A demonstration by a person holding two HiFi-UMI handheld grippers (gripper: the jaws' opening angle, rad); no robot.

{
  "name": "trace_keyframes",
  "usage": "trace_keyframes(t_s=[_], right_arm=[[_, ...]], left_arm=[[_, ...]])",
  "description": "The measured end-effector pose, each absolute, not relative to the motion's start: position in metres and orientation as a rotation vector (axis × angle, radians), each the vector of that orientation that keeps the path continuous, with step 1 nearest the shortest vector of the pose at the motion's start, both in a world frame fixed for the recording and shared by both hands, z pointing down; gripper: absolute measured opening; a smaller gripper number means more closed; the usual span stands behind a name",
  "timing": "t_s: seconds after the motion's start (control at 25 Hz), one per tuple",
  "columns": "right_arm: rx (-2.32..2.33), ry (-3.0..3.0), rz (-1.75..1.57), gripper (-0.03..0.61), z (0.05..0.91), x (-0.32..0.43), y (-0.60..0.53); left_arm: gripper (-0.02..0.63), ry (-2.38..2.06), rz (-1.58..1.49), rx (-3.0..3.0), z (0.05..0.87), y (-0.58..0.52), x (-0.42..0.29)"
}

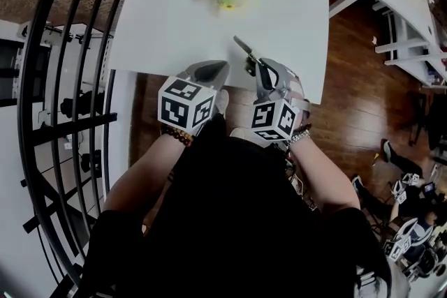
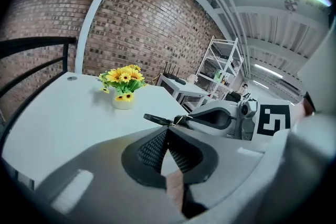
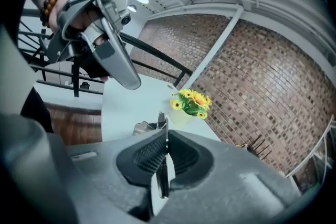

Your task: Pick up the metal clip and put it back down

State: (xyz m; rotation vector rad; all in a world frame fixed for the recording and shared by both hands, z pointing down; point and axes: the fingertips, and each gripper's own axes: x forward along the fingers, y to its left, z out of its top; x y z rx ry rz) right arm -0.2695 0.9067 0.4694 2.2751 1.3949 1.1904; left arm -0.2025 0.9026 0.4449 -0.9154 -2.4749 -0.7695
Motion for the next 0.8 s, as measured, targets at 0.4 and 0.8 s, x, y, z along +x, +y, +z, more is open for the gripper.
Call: trace_keyframes(t_s=[0.4,0.8], right_arm=[[2.144,1.28,1.362,0.0,0.534,-0.269,0.965],[2.074,1.235,1.4,0.0,0.565,-0.265,0.987]], left_arm=[[0.015,-2.406,-0.859,-0.851,0.486,0.945,-0.194],[0.015,-2.358,-0.901,-0.822,0.507,0.963,-0.188]])
